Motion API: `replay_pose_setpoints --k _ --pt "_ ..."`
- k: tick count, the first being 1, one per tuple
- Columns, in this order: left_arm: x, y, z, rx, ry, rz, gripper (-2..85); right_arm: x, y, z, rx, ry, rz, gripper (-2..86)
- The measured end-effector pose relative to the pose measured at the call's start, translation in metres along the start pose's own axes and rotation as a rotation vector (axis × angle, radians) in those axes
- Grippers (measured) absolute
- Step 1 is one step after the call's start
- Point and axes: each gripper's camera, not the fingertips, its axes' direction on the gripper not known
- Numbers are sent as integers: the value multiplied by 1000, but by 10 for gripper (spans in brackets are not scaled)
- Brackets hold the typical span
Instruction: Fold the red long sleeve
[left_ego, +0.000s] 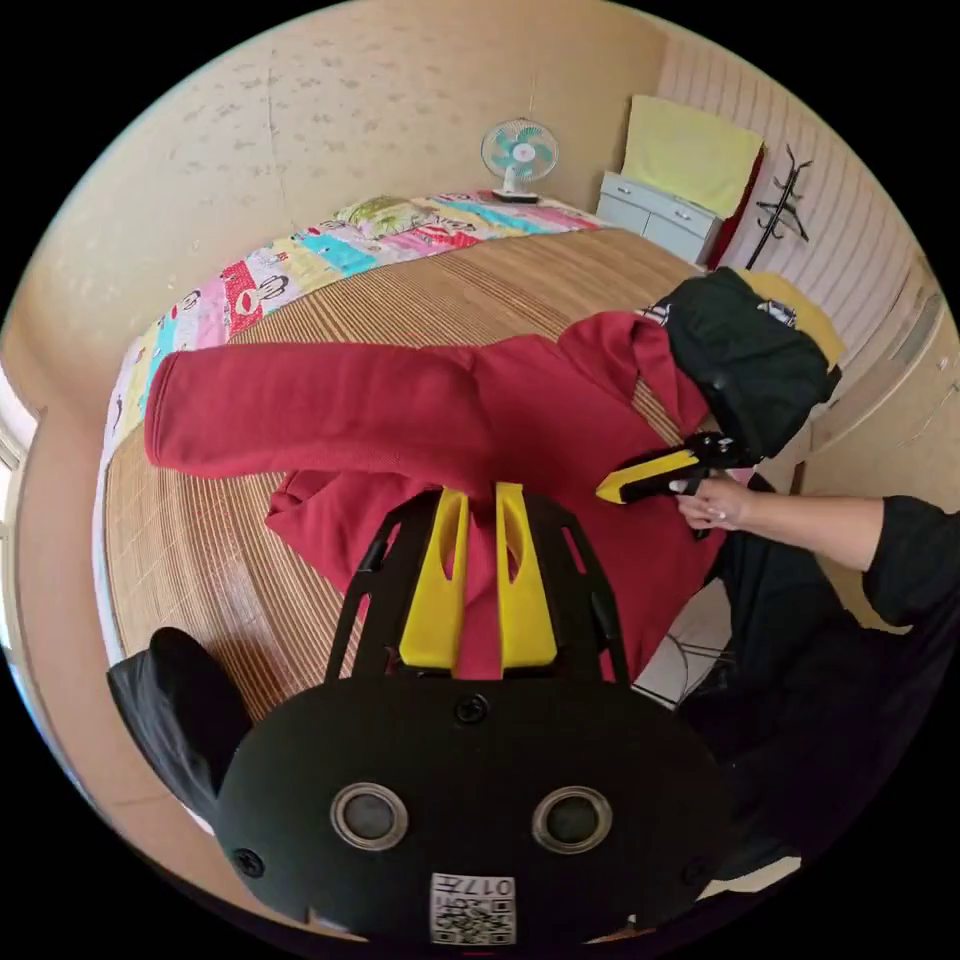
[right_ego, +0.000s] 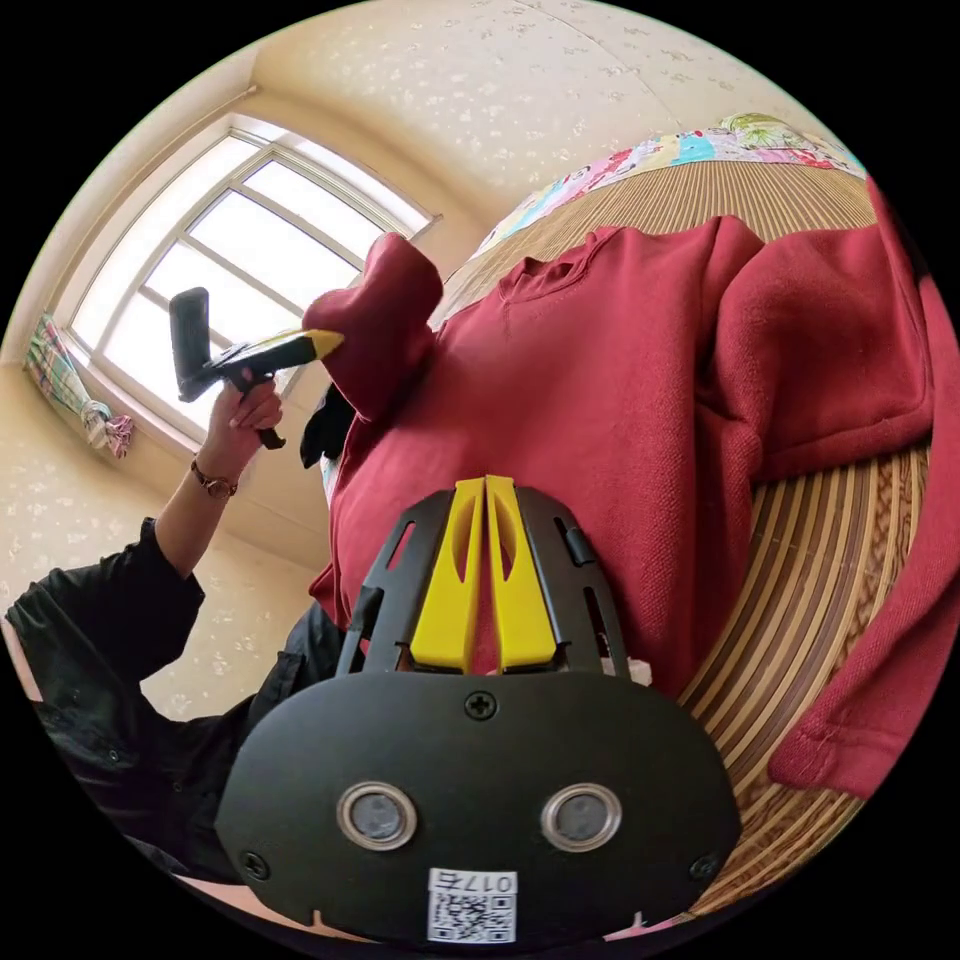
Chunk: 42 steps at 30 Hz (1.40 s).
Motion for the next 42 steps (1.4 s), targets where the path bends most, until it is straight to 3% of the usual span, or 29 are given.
replay_pose_setpoints --k 3,9,14,15,18,21,24,30,34,36,39,42 --pt "48 4 50 -42 12 5 53 -1 0 -4 3 23 -8 3" --pt "45 41 54 168 176 -170 60 3 -1 -11 7 18 -6 4" --pt "-1 65 40 413 161 -280 70 3 -1 -14 8 25 -8 4" --pt "-25 70 43 437 171 -392 72 4 -2 -15 8 19 -5 4" --pt "-79 63 78 333 173 -593 103 6 -2 -16 9 12 -2 4" --pt "-90 39 127 195 160 -503 142 6 -3 -17 10 15 -3 4" --pt "-75 16 174 40 20 -412 141 6 -3 -18 10 15 -3 4" --pt "-89 40 160 235 81 -350 54 7 -4 -18 11 6 0 4" --pt "-185 115 139 443 306 -611 38 10 -4 -19 18 -17 5 4" --pt "-223 155 145 500 345 -740 39 10 -5 -19 19 -20 5 4" --pt "-266 235 169 469 269 -1140 39 10 -5 -19 18 -24 7 3" --pt "-270 255 188 490 364 -1127 51 9 -6 -19 19 -24 8 3"
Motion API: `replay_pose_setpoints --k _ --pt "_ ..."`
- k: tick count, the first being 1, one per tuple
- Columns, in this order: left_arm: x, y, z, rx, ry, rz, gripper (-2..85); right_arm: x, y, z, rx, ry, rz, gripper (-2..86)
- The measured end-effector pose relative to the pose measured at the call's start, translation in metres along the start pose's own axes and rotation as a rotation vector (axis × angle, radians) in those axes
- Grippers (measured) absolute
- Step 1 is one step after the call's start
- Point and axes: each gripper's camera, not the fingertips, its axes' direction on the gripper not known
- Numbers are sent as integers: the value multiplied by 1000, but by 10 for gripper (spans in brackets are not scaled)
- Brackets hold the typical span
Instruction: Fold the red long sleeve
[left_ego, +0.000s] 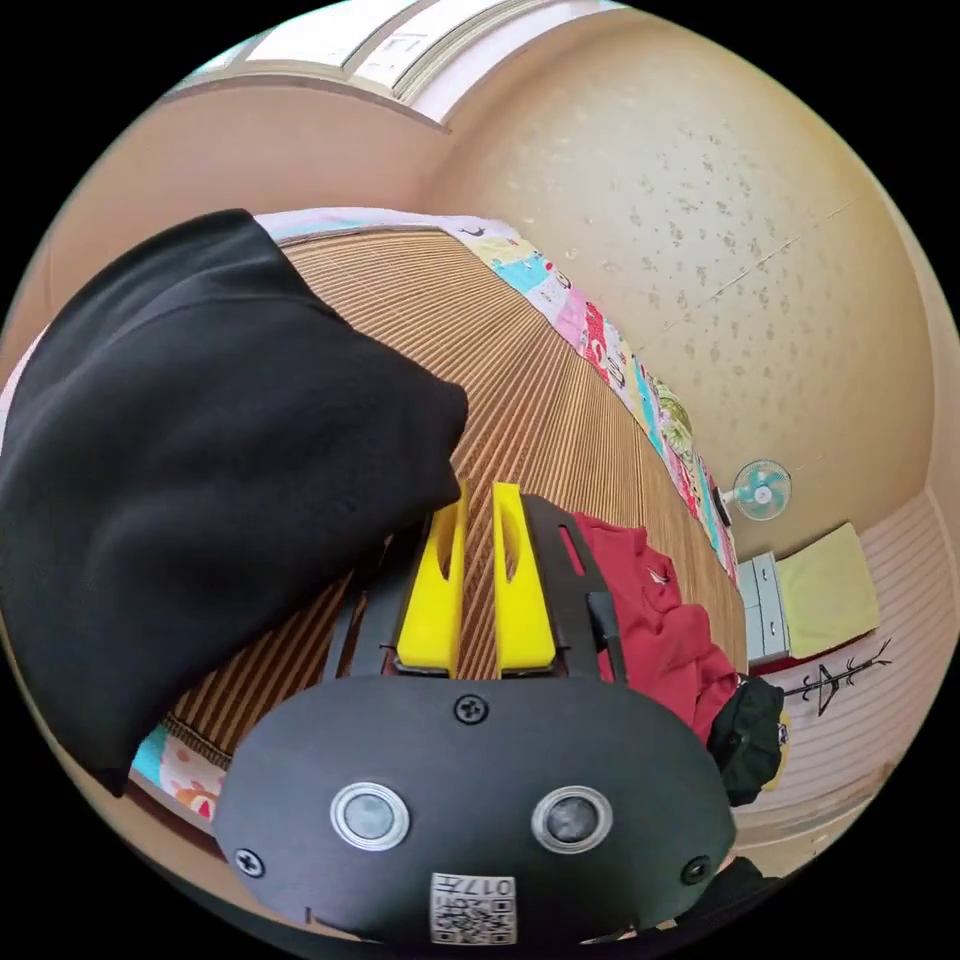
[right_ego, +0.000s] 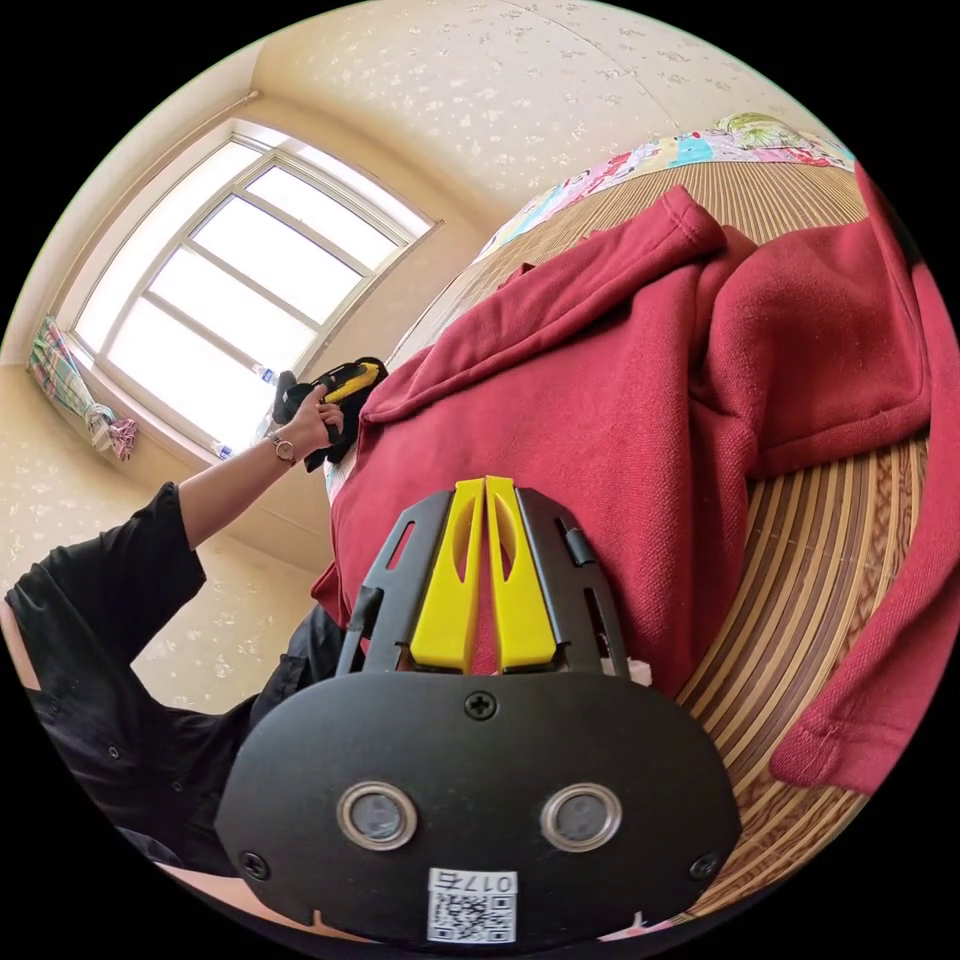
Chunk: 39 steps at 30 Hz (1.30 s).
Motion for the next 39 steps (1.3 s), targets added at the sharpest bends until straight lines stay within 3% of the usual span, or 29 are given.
replay_pose_setpoints --k 3,10,13,21,26,28,31,36,39 --pt "54 10 31 -116 -47 225 88 0 0 0 1 -2 1 3" --pt "257 86 113 -306 156 820 115 -1 -2 2 0 -5 5 3" --pt "315 134 146 -271 169 978 111 -1 -2 2 1 -9 6 4" --pt "378 208 260 -433 81 1076 117 0 -3 3 2 -19 10 3" --pt "359 193 286 -459 30 903 52 2 -4 4 4 -28 13 3" --pt "350 178 274 -489 156 823 39 2 -4 4 6 -31 13 3" --pt "350 194 213 -381 354 907 37 2 -5 5 7 -38 14 3" --pt "337 249 192 -510 353 1025 64 3 -6 6 8 -47 18 4" --pt "303 222 153 -363 338 965 78 1 -7 7 10 -40 15 4"
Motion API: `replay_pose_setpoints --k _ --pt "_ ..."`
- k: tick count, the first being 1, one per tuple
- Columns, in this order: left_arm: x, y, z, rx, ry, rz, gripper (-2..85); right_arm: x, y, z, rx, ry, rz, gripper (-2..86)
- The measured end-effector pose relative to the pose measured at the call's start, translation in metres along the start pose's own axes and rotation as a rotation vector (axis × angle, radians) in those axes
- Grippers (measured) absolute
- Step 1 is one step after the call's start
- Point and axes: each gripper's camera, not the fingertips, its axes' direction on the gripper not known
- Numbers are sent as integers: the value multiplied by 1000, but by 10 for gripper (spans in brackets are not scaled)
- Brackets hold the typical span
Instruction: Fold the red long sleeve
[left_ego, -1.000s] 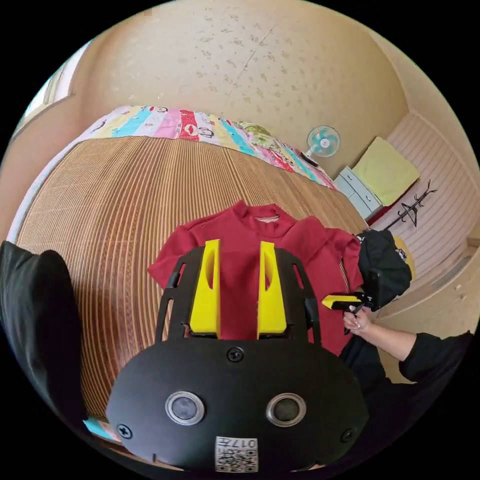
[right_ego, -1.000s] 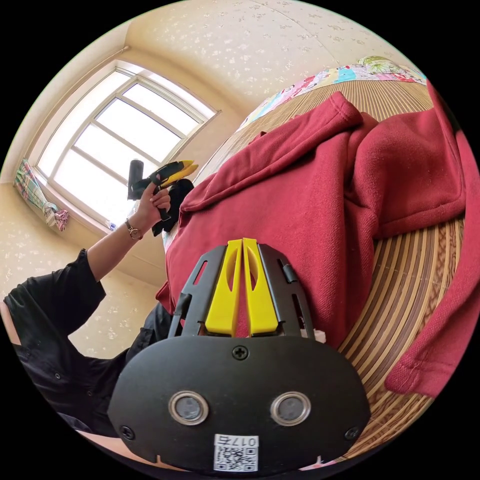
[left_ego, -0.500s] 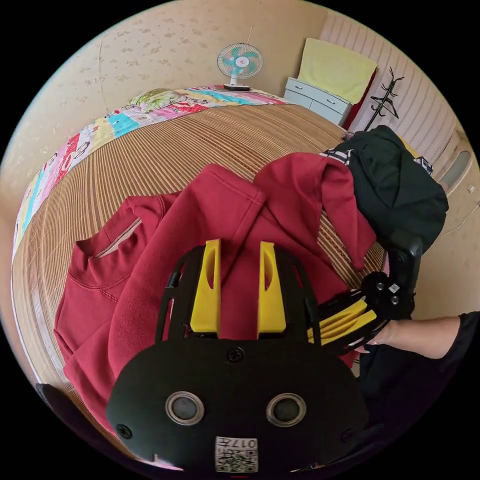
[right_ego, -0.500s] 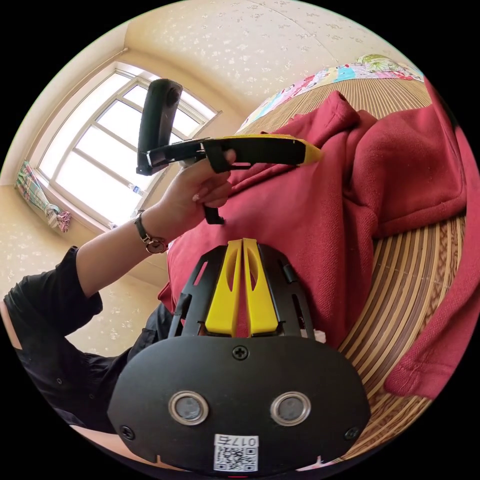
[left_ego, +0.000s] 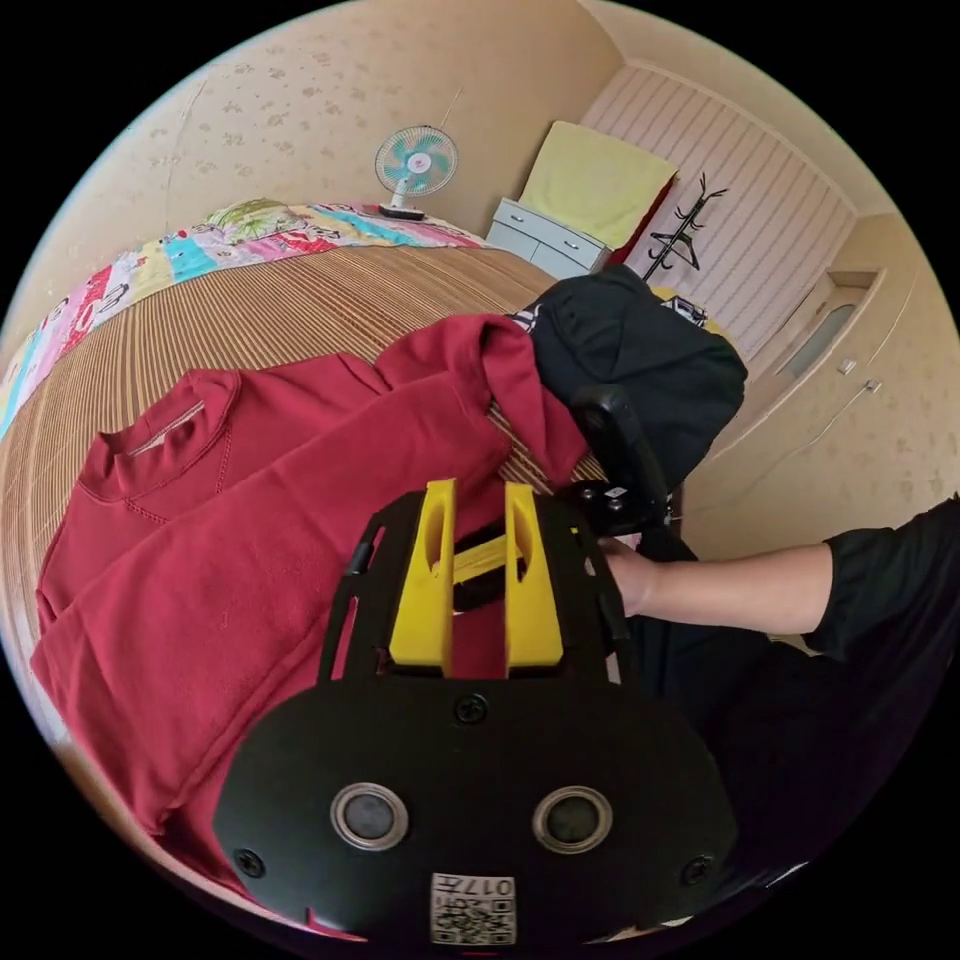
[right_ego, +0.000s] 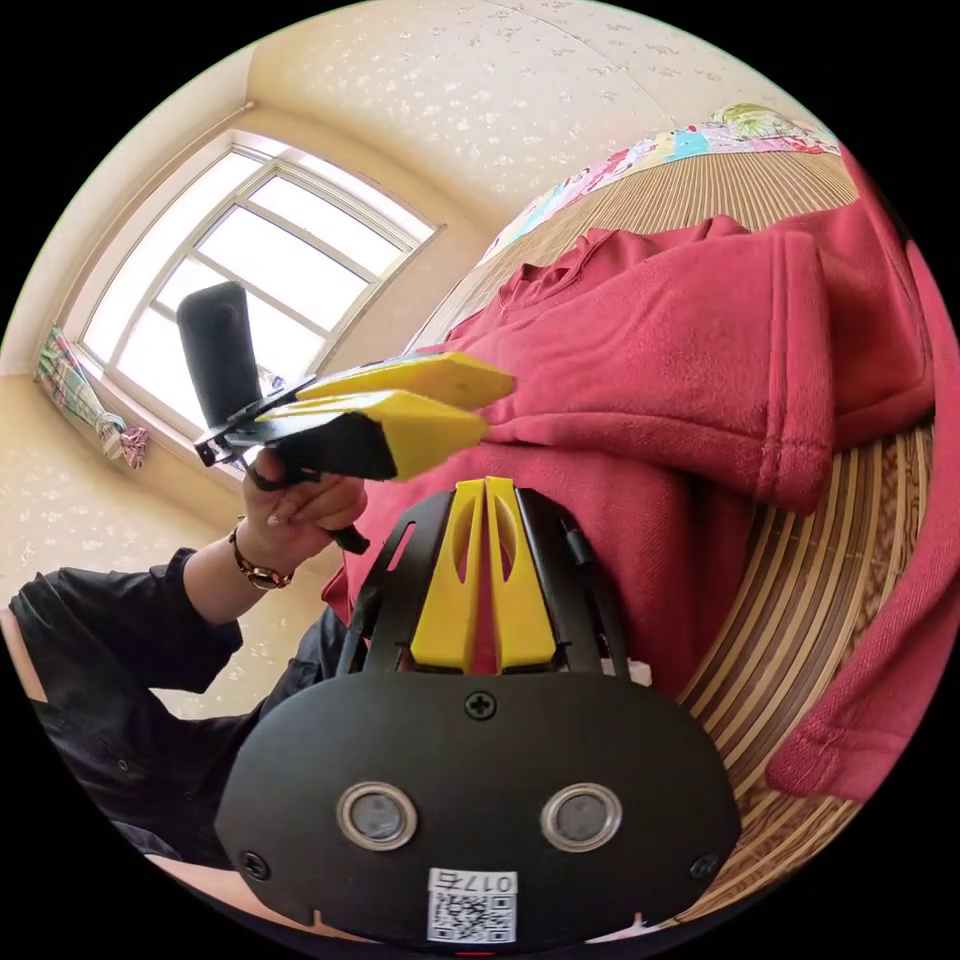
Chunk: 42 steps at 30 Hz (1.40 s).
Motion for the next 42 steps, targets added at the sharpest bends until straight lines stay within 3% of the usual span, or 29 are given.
replay_pose_setpoints --k 2,4,9,13,16,22,30,36,39,42 --pt "-25 10 -47 93 -138 -72 80 -1 -1 1 0 3 -1 4" --pt "-70 26 -110 171 -398 -233 84 0 -2 2 0 -1 1 4" --pt "-161 59 -195 197 -630 -531 129 -1 -3 5 0 -1 1 4" --pt "-231 60 -173 -25 -610 -651 150 -2 -6 8 -1 -3 5 3" --pt "-252 68 -151 -93 -564 -667 108 -3 -7 10 -2 -4 8 3" --pt "-248 89 -222 260 -454 -616 49 -4 -11 16 -2 -10 11 2" --pt "-317 137 -236 250 -290 -837 49 -9 -15 26 -4 -16 13 2" --pt "-263 115 -266 245 -400 -771 89 -14 -18 35 -3 -22 15 2" --pt "-202 110 -265 165 -261 -587 94 -19 -20 41 -2 -20 14 3" --pt "-130 121 -245 69 -311 -405 98 -23 -21 47 -2 -24 15 3"
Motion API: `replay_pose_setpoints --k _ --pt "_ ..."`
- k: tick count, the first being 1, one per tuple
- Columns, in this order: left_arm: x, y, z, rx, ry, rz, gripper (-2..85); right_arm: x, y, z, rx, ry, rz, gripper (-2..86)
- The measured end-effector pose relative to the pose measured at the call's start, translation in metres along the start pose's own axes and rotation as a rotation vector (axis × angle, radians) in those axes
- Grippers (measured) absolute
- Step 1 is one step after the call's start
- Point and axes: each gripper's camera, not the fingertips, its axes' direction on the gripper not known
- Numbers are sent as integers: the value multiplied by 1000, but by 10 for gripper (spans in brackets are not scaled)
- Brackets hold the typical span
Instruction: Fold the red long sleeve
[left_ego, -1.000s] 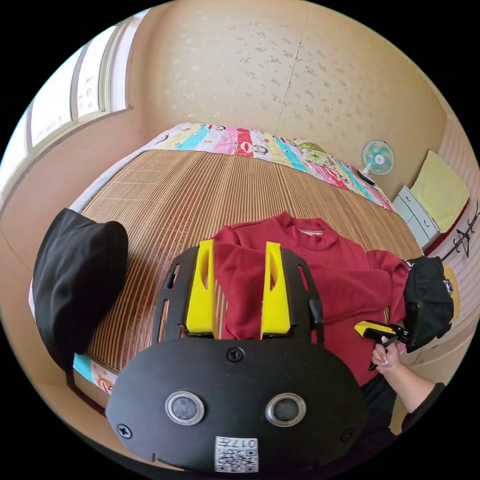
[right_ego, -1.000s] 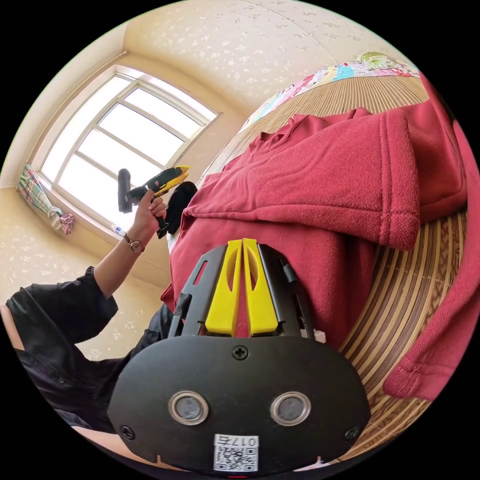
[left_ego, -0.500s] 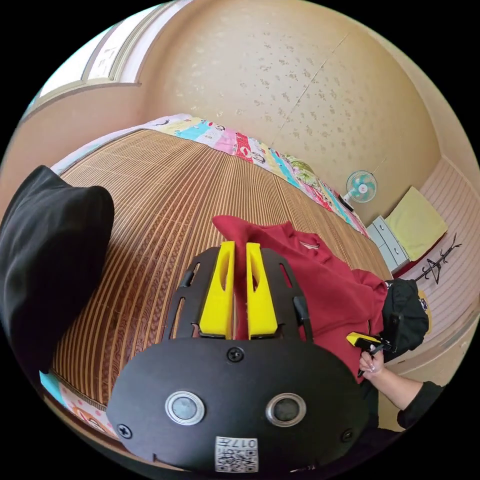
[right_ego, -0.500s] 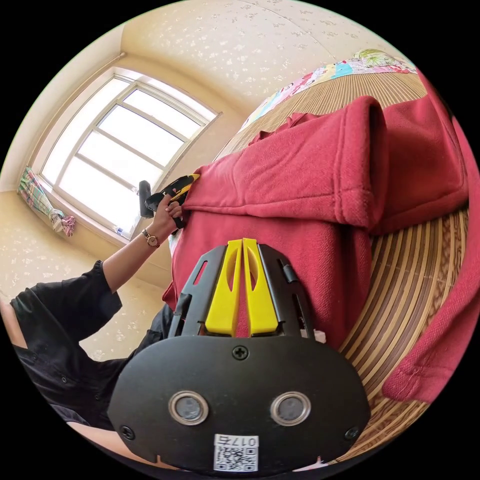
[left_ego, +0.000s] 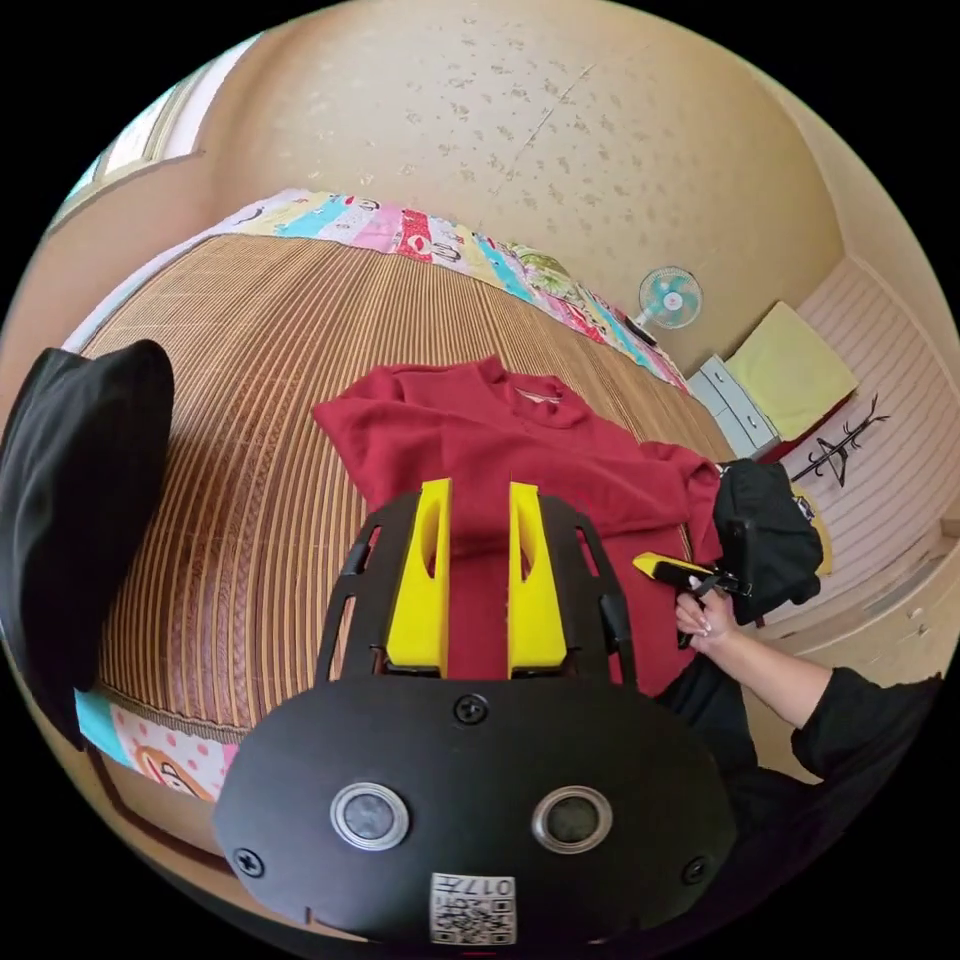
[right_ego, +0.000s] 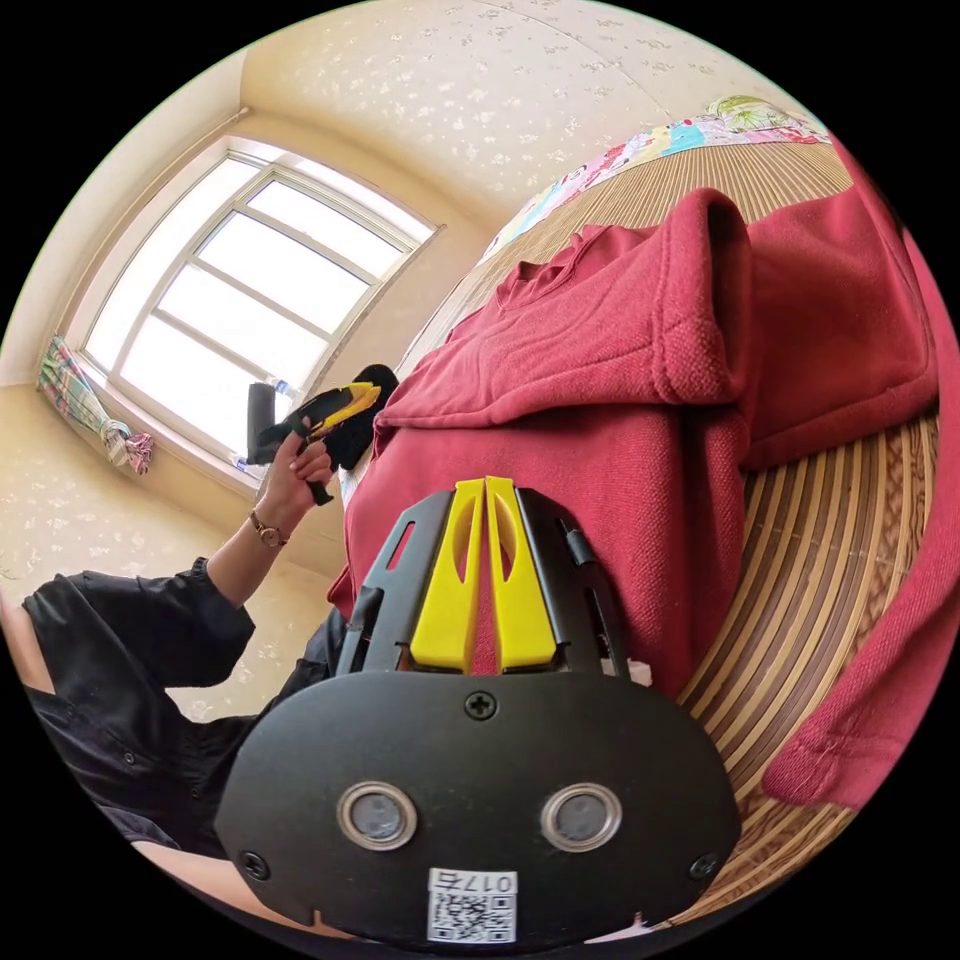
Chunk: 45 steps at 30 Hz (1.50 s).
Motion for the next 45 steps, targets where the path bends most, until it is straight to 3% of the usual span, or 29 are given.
replay_pose_setpoints --k 4,6,8,12,15,17,23,29,36,38,41,45 --pt "30 47 42 -92 -130 99 99 -10 -2 10 -1 13 0 3" --pt "22 79 33 87 -98 88 93 -15 -3 14 -1 21 -3 3" --pt "17 86 28 106 -78 40 84 -24 -3 18 3 46 -8 3" --pt "23 94 18 120 -92 26 78 -73 1 35 6 295 -77 5" --pt "22 97 11 122 -63 25 77 -119 19 38 115 550 -97 8" --pt "18 98 7 126 -32 18 77 -140 40 28 226 615 -110 10" --pt "5 103 -6 142 55 -20 68 -153 107 -29 521 862 159 50" --pt "6 106 -16 150 67 -37 54 -122 105 -45 488 738 333 94" --pt "14 106 -24 148 51 -39 52 -124 58 9 179 1045 171 75" --pt "16 106 -26 148 46 -39 52 -132 50 7 142 1045 142 55" --pt "17 106 -29 150 54 -42 52 -173 46 -34 319 1015 92 39" --pt "18 105 -33 153 70 -49 51 -269 49 -135 691 1038 -21 31"
